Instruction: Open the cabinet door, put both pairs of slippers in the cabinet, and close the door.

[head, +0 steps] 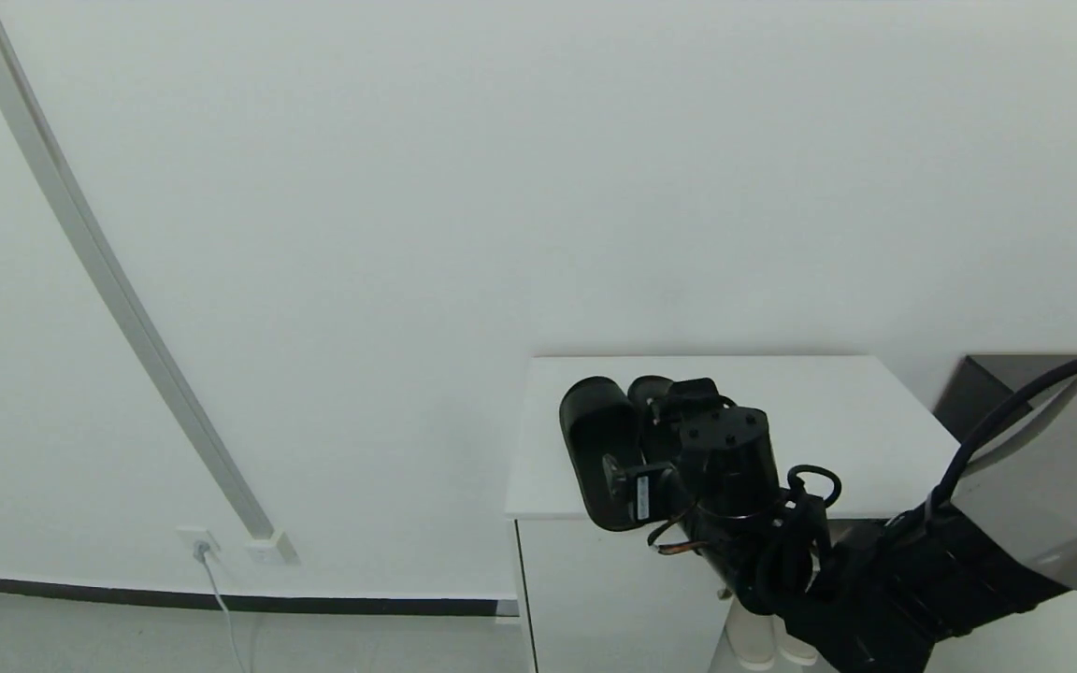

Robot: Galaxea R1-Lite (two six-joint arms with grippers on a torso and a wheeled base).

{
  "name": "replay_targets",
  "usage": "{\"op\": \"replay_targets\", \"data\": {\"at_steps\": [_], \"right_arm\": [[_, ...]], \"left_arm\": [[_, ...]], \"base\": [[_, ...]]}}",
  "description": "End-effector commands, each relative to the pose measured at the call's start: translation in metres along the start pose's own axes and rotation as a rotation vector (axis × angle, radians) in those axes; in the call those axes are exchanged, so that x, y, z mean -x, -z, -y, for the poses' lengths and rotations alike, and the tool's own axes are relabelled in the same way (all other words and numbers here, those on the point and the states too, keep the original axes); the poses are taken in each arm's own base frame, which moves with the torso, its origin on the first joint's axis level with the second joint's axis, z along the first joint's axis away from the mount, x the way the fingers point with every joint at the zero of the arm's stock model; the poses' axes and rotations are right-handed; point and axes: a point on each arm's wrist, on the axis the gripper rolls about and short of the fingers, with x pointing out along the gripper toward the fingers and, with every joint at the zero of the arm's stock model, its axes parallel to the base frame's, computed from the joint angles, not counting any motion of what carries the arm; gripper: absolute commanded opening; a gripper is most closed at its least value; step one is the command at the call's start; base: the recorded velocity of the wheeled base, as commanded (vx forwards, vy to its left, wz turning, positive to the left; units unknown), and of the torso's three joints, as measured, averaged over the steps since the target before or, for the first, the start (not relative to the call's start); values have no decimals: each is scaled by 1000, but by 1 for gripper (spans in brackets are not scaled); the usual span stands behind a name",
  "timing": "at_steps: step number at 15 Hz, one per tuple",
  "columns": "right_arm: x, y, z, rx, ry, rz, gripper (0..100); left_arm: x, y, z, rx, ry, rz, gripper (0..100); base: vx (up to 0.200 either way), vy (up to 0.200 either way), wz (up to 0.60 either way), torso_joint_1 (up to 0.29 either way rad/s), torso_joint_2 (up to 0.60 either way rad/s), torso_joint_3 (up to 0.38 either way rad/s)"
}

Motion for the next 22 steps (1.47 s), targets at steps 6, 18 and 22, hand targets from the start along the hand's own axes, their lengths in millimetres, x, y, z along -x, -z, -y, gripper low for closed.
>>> {"op": "replay_targets", "data": {"at_steps": [6,18,22], "right_arm": [[-26,10,-5,13,16,-1,100],[-112,23,7,12,106,50,100],[-119,19,8,11,107,70,100]], "left_arm": [[0,0,0,0,-2,-1,0],[0,0,0,2,-5,-2,0],[0,0,0,2,-3,-2,0]], "base": [[0,0,0,0,0,0],[0,0,0,0,0,0],[0,0,0,0,0,0]]}}
